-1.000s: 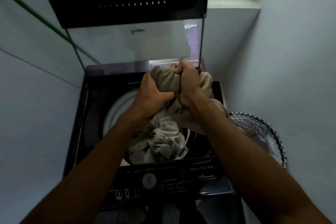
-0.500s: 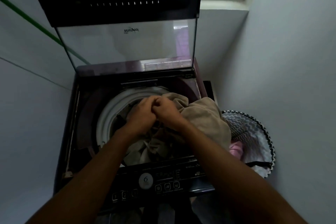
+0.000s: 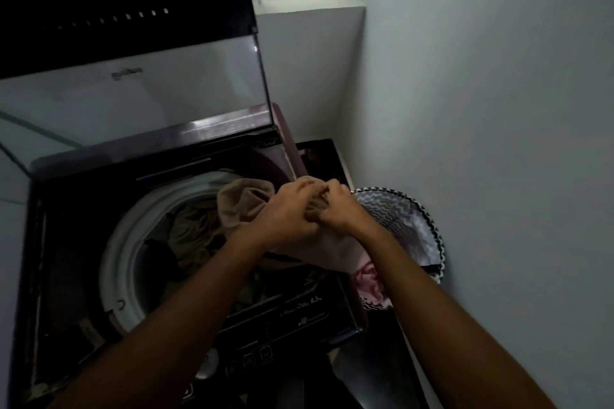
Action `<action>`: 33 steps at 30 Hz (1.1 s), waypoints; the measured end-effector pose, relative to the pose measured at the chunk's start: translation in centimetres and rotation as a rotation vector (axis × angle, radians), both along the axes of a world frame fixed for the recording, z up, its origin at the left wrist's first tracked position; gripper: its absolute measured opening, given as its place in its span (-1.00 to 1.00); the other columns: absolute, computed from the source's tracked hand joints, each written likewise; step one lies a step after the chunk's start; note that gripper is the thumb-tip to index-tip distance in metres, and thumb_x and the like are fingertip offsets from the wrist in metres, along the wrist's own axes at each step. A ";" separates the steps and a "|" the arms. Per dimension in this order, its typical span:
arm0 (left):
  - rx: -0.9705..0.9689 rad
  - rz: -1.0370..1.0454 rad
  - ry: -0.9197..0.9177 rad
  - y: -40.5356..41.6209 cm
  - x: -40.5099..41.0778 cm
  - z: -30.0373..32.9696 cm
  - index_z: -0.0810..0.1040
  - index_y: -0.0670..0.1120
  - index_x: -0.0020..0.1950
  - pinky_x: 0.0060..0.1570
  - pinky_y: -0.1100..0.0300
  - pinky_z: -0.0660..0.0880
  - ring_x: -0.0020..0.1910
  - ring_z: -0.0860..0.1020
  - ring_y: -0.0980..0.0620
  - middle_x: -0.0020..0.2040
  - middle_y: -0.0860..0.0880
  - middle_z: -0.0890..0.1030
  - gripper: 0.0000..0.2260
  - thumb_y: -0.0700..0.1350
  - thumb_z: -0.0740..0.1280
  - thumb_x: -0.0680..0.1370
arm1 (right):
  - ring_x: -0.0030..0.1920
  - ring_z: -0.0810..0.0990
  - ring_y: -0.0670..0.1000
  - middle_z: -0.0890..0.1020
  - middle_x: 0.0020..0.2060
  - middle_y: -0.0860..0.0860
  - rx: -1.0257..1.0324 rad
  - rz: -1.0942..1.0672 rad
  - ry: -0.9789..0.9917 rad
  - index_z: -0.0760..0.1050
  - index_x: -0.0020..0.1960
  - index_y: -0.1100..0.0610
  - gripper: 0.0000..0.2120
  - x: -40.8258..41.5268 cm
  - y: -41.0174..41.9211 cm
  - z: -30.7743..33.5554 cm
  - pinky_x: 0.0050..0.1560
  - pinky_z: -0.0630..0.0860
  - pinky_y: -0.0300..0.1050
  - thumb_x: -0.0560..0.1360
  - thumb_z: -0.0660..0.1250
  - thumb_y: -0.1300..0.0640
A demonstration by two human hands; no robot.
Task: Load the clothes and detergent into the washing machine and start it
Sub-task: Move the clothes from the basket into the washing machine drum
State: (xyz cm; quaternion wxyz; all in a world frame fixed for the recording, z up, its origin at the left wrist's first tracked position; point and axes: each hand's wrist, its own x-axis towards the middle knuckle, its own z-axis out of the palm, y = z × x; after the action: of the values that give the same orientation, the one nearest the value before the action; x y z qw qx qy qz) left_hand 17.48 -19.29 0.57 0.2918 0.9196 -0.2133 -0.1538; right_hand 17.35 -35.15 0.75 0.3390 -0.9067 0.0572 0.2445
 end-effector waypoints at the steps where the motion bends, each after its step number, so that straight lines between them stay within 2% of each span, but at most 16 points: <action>1: 0.079 -0.053 0.027 -0.6 0.0 -0.2 0.29 0.07 0.53 0.42 -0.08 0.27 0.49 0.25 -0.09 0.50 0.00 0.31 -0.22 0.13 0.35 0.31 | 0.23 0.47 0.17 0.42 0.24 0.14 0.015 0.019 0.027 0.29 0.31 0.15 -0.29 -0.1 -0.8 -0.2 0.15 0.49 0.05 0.35 0.51 -0.15; 3: 0.226 -0.102 0.046 -1.5 0.0 -0.2 0.24 0.08 0.54 0.46 -0.11 0.18 0.50 0.13 -0.14 0.52 0.00 0.24 -0.16 0.21 0.35 0.27 | 0.12 0.52 0.08 0.50 0.13 0.06 0.015 0.087 0.044 0.33 0.29 0.13 -0.33 -0.3 -1.8 -0.1 0.01 0.49 -0.04 0.36 0.49 -0.17; 4: 0.264 -0.103 0.027 -1.8 -0.1 0.0 0.28 0.09 0.51 0.45 -0.11 0.19 0.48 0.12 -0.15 0.50 0.01 0.25 -0.15 0.27 0.30 0.23 | 0.06 0.56 0.06 0.56 0.04 0.04 0.018 0.124 0.034 0.40 0.22 0.10 -0.44 -0.4 -2.1 -0.2 -0.04 0.49 -0.05 0.37 0.47 -0.17; 6: 0.286 -0.099 -0.004 -2.1 0.1 0.1 0.35 0.10 0.41 0.43 -0.10 0.21 0.44 0.13 -0.15 0.45 0.04 0.28 -0.14 0.37 0.18 0.13 | -0.15 0.60 0.05 0.61 -0.21 0.01 0.046 0.152 0.026 0.48 -0.12 0.03 -0.72 -0.7 -2.5 -0.6 -0.16 0.51 -0.05 0.39 0.44 -0.16; 8: 0.283 -0.098 -0.004 -2.1 0.5 -0.4 0.29 0.11 0.43 0.43 -0.11 0.20 0.45 0.13 -0.15 0.45 0.06 0.27 -0.09 0.40 0.15 0.10 | -0.35 0.54 0.01 0.54 -0.42 -0.01 0.093 0.132 0.044 0.40 -0.32 0.04 -0.64 -0.8 -2.8 -0.8 -0.29 0.45 -0.06 0.40 0.44 -0.18; 10: 0.260 -0.093 0.007 -1.8 0.7 -1.1 0.15 0.15 0.49 0.44 -0.15 0.19 0.47 0.10 -0.16 0.47 0.07 0.24 -0.04 0.43 0.21 0.12 | -0.45 0.44 -0.03 0.47 -0.50 -0.03 0.131 0.121 0.050 0.37 -0.38 0.06 -0.57 -0.9 -2.9 -0.7 -0.37 0.37 -0.12 0.42 0.45 -0.18; 13: 0.256 -0.107 0.025 -1.3 0.5 -1.3 0.16 0.15 0.50 0.46 -0.14 0.19 0.47 0.06 -0.16 0.48 0.09 0.22 -0.01 0.49 0.25 0.13 | -0.45 0.43 -0.06 0.49 -0.47 -0.02 0.178 0.161 0.059 0.44 -0.34 0.10 -0.63 -0.7 -2.7 -0.1 -0.36 0.37 -0.12 0.48 0.44 -0.10; 15: 0.242 -0.107 0.018 -1.0 0.3 -1.2 0.20 0.16 0.49 0.46 -0.11 0.20 0.47 0.09 -0.14 0.49 0.11 0.22 0.00 0.56 0.25 0.13 | -0.33 0.50 -0.05 0.58 -0.33 0.03 0.213 0.210 0.072 0.54 -0.20 0.11 -0.79 -0.3 -2.3 0.8 -0.24 0.44 -0.07 0.52 0.41 0.00; 17: 0.223 -0.089 0.000 -0.7 -0.1 -1.1 0.24 0.15 0.49 0.42 -0.09 0.27 0.44 0.17 -0.11 0.48 0.13 0.25 -0.01 0.59 0.23 0.15 | -0.27 0.49 -0.07 0.57 -0.27 0.03 0.252 0.200 0.107 0.54 -0.18 0.08 -0.87 0.2 -1.9 1.6 -0.18 0.44 -0.11 0.54 0.38 0.13; 21: 0.116 -0.040 -0.001 -0.2 -0.8 -0.3 0.34 0.10 0.45 0.32 0.02 0.35 0.30 0.30 -0.04 0.43 0.09 0.32 -0.16 0.49 0.35 0.29 | -0.34 0.56 -0.14 0.63 -0.39 -0.09 0.413 0.050 0.166 0.61 -0.35 -0.01 -0.71 0.5 -1.3 3.0 -0.24 0.50 -0.19 0.47 0.36 0.29; 24: 0.013 0.004 -0.030 0.3 -0.9 0.7 0.46 0.06 0.29 0.19 0.09 0.37 0.15 0.37 0.01 0.26 0.05 0.43 -0.31 0.44 0.37 0.31 | -0.35 0.63 -0.20 0.68 -0.39 -0.11 0.590 0.008 0.213 0.68 -0.38 -0.05 -0.57 0.7 -0.8 4.7 -0.30 0.52 -0.33 0.47 0.31 0.39; 25: -0.018 0.016 -0.045 0.7 -0.9 1.0 0.48 0.05 0.23 0.15 0.09 0.37 0.10 0.39 0.03 0.19 0.05 0.45 -0.33 0.46 0.35 0.30 | -0.31 0.65 -0.17 0.69 -0.37 -0.08 0.621 0.010 0.225 0.70 -0.35 -0.02 -0.60 0.9 -0.5 5.2 -0.28 0.54 -0.31 0.47 0.32 0.39; 28: -0.114 0.067 -0.111 2.0 -0.5 1.7 0.49 0.04 0.09 0.02 0.12 0.37 -0.02 0.44 0.05 0.01 0.10 0.49 -0.33 0.54 0.30 0.27 | -0.20 0.65 0.02 0.69 -0.24 0.09 0.651 0.012 0.241 0.69 -0.19 0.18 -0.87 1.6 0.9 6.6 -0.17 0.55 -0.15 0.42 0.38 0.34; 30: -0.196 0.116 -0.152 3.0 -0.4 2.8 0.49 -0.01 0.00 -0.09 0.16 0.34 -0.11 0.43 0.09 -0.10 0.10 0.48 -0.36 0.52 0.34 0.27 | -0.23 0.61 0.10 0.65 -0.27 0.15 0.650 -0.007 0.241 0.67 -0.23 0.23 -0.95 2.0 2.2 7.8 -0.17 0.53 -0.10 0.38 0.43 0.32; 33: -0.294 0.207 -0.189 4.6 -0.6 5.0 0.46 -0.05 -0.12 -0.19 0.11 0.34 -0.20 0.42 0.05 -0.20 0.06 0.46 -0.41 0.46 0.40 0.25 | -0.33 0.58 0.08 0.65 -0.34 0.15 0.696 -0.001 0.227 0.67 -0.26 0.25 -0.98 2.5 4.4 9.6 -0.23 0.50 -0.10 0.33 0.45 0.31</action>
State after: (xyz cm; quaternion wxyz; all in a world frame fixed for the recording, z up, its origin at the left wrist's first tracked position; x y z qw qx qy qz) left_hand 16.89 -14.65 5.53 0.4160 0.8945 -0.1640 -0.0034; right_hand 19.89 -30.74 10.40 0.6186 -0.7042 0.0082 0.3483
